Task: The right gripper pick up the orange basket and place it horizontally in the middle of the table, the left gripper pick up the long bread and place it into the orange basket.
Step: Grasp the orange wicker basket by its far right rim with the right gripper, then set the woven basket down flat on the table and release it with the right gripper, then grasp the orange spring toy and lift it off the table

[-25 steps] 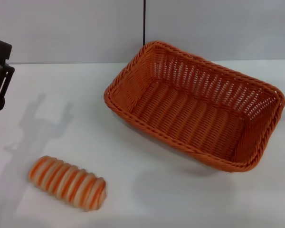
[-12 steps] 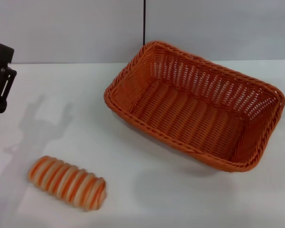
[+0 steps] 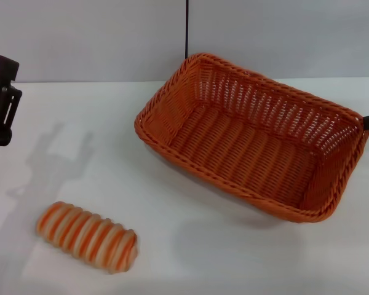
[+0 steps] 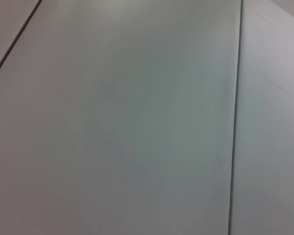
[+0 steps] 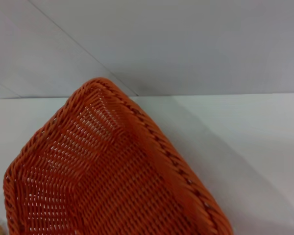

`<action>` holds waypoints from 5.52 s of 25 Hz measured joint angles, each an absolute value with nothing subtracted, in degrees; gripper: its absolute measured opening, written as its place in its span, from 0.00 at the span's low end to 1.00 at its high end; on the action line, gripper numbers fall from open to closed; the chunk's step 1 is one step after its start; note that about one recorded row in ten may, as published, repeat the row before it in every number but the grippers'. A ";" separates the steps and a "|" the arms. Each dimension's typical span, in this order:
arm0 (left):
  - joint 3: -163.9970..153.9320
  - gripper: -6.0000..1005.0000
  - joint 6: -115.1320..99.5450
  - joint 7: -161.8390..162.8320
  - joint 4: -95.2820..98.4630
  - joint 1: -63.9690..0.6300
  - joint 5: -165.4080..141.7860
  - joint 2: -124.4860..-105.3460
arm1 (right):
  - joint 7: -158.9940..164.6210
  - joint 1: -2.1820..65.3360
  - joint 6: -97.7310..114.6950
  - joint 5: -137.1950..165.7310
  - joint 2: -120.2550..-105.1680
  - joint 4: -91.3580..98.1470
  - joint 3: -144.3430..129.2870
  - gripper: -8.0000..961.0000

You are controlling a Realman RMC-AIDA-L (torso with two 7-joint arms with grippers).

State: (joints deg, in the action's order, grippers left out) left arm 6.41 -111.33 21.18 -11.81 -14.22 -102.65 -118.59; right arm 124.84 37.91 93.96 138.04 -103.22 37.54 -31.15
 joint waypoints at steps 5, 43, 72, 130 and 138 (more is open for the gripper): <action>6.42 0.70 -111.09 21.18 -11.80 -14.46 -102.65 -118.58 | 124.82 38.64 93.08 138.16 -103.49 36.86 -31.31 0.53; 8.32 0.70 -110.03 24.74 -11.86 -14.76 -102.22 -118.57 | 122.92 37.76 87.12 137.14 -108.08 41.36 -36.64 0.22; 8.70 0.69 -109.73 24.87 -11.23 -16.08 -102.22 -118.46 | 109.03 28.84 93.49 103.17 -109.11 43.52 -35.77 0.19; 8.69 0.69 -105.92 24.88 -11.18 -17.72 -102.57 -118.58 | 85.90 28.34 96.54 113.16 -110.53 39.89 -30.83 0.66; 8.42 0.69 -106.19 24.91 -9.83 -18.92 -102.57 -118.25 | 73.77 23.43 98.05 99.68 -113.84 39.17 -23.20 0.66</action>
State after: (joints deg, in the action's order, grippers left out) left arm 8.42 -106.19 24.91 -9.84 -18.92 -102.57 -118.25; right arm 73.77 23.43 98.05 99.68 -113.84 39.17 -23.20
